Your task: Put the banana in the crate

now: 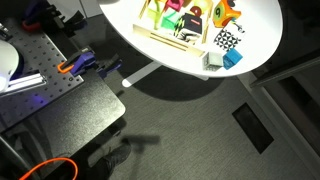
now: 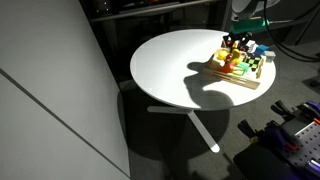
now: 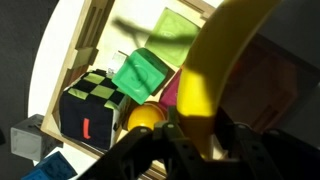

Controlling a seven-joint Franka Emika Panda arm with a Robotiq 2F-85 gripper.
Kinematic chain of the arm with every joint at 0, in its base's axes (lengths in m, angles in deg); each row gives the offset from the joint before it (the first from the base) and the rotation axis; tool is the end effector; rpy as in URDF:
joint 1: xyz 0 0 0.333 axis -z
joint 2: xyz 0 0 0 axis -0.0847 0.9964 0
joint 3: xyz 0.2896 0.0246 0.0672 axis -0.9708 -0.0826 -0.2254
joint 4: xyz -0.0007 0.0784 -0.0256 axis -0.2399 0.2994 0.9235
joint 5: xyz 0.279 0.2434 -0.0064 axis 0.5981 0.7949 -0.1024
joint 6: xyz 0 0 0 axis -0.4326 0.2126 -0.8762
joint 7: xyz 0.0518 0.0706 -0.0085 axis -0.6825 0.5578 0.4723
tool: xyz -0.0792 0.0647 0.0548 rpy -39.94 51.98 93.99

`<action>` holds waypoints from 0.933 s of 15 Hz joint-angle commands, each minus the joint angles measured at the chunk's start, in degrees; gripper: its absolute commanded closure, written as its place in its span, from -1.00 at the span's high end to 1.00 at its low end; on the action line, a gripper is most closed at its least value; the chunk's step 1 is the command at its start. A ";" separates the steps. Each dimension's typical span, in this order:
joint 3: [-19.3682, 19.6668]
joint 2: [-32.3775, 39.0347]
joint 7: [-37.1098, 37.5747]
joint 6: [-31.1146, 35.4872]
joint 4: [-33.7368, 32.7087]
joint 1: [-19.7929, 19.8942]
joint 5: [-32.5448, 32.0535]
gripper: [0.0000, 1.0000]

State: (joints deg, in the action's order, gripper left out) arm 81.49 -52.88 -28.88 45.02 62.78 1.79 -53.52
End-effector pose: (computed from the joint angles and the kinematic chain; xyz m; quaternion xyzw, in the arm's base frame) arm 0.5747 -0.0700 0.2386 0.9592 -0.2750 -0.0218 0.0618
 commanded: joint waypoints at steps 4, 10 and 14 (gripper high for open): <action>1.16 -6.02 0.21 1.76 6.28 2.06 -0.47 0.42; -0.75 -10.64 -3.15 2.39 9.53 2.64 1.04 1.00; -4.22 -13.60 -9.80 0.07 10.83 2.81 4.65 1.00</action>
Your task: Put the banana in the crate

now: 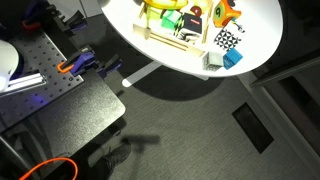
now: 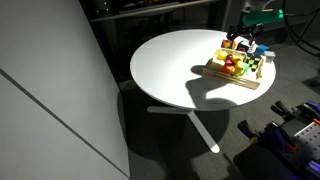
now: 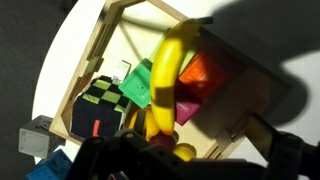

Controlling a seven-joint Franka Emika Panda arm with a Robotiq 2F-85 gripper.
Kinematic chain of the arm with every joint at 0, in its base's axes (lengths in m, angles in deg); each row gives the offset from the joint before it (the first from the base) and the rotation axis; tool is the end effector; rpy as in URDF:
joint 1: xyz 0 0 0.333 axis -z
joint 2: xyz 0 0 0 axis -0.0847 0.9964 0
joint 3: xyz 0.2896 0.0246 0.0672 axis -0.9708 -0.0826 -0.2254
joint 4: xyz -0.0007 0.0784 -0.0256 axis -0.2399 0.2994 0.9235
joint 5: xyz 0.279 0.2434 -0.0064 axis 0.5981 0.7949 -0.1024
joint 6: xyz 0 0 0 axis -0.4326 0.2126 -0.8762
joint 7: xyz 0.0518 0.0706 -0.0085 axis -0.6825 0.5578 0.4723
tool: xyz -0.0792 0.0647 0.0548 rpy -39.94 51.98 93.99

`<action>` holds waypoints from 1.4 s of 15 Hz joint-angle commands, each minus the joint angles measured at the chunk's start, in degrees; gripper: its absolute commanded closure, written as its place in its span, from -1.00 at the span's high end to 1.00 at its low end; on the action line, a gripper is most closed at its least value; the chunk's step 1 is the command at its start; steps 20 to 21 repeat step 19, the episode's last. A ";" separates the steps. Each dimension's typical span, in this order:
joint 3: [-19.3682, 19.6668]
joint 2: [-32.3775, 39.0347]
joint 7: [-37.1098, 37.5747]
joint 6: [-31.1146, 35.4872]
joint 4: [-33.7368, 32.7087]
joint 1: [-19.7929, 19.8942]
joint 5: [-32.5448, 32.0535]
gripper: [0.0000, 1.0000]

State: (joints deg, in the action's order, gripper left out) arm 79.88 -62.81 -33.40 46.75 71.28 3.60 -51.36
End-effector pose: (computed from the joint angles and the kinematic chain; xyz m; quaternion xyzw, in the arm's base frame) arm 0.5419 -0.0685 0.2790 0.9662 -0.2563 -0.0028 0.0265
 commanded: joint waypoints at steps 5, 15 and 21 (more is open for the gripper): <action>-5.73 -6.24 -13.85 -7.34 2.84 0.87 4.80 1.00; -8.08 -12.25 -18.92 -11.07 4.97 -0.19 -0.43 1.00; -8.14 -9.76 -17.46 -11.41 3.03 -0.03 0.27 1.00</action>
